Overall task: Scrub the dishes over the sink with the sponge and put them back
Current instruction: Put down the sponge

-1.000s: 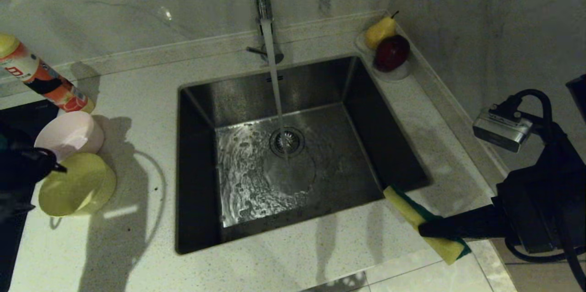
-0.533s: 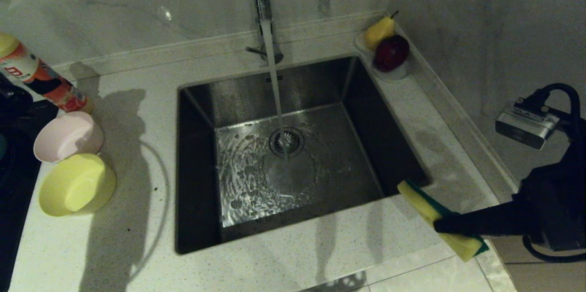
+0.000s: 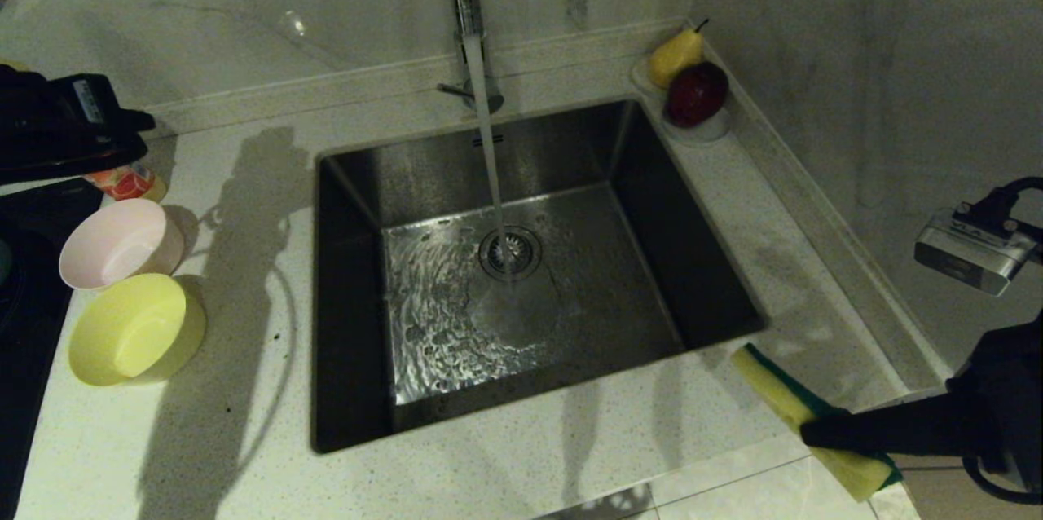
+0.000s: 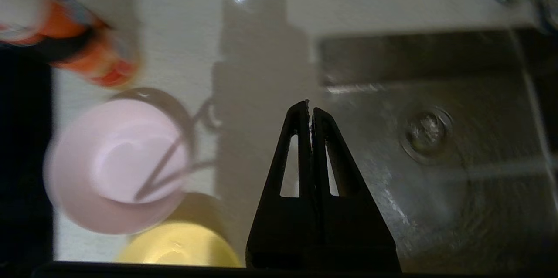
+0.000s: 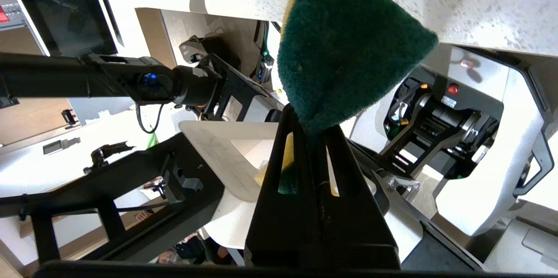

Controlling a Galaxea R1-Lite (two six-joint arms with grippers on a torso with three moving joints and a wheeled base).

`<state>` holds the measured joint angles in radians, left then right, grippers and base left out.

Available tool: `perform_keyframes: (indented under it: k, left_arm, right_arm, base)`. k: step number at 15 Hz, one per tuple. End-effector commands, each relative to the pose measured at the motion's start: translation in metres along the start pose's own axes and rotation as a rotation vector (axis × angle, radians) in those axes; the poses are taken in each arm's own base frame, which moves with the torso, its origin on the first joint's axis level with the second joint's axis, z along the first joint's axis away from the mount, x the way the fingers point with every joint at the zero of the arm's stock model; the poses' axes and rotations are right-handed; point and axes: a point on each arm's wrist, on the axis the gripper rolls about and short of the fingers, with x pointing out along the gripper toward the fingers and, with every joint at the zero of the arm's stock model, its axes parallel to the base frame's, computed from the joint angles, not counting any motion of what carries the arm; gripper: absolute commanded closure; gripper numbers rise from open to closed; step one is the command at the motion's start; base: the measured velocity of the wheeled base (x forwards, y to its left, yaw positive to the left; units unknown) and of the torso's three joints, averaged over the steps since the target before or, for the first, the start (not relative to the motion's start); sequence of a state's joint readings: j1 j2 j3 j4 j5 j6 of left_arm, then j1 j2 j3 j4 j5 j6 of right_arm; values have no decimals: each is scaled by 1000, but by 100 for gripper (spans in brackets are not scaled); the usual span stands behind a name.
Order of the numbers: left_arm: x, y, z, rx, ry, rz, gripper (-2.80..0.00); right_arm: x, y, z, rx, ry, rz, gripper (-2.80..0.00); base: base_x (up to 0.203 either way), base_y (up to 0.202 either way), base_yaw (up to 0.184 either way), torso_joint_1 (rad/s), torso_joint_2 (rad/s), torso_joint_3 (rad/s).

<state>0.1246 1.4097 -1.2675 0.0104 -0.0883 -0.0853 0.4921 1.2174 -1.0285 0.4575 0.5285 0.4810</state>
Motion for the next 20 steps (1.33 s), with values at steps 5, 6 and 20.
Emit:
perform_keyframes:
  k: [5, 6, 20]
  left_arm:
    - [-130, -28, -22, 114, -226, -198, 0]
    - [-156, -26, -28, 125, -278, -216, 0]
    - [-248, 7, -238, 124, -322, -63, 0]
  right_arm:
    - [-5, 3, -1, -5, -16, 8, 0]
    - [-6, 3, -1, -7, -17, 8, 0]
    - [-11, 4, -4, -12, -41, -5, 0]
  base:
    - [0, 0, 0, 0, 0, 0]
    - [0, 0, 0, 0, 0, 0]
    - [0, 0, 0, 0, 0, 0]
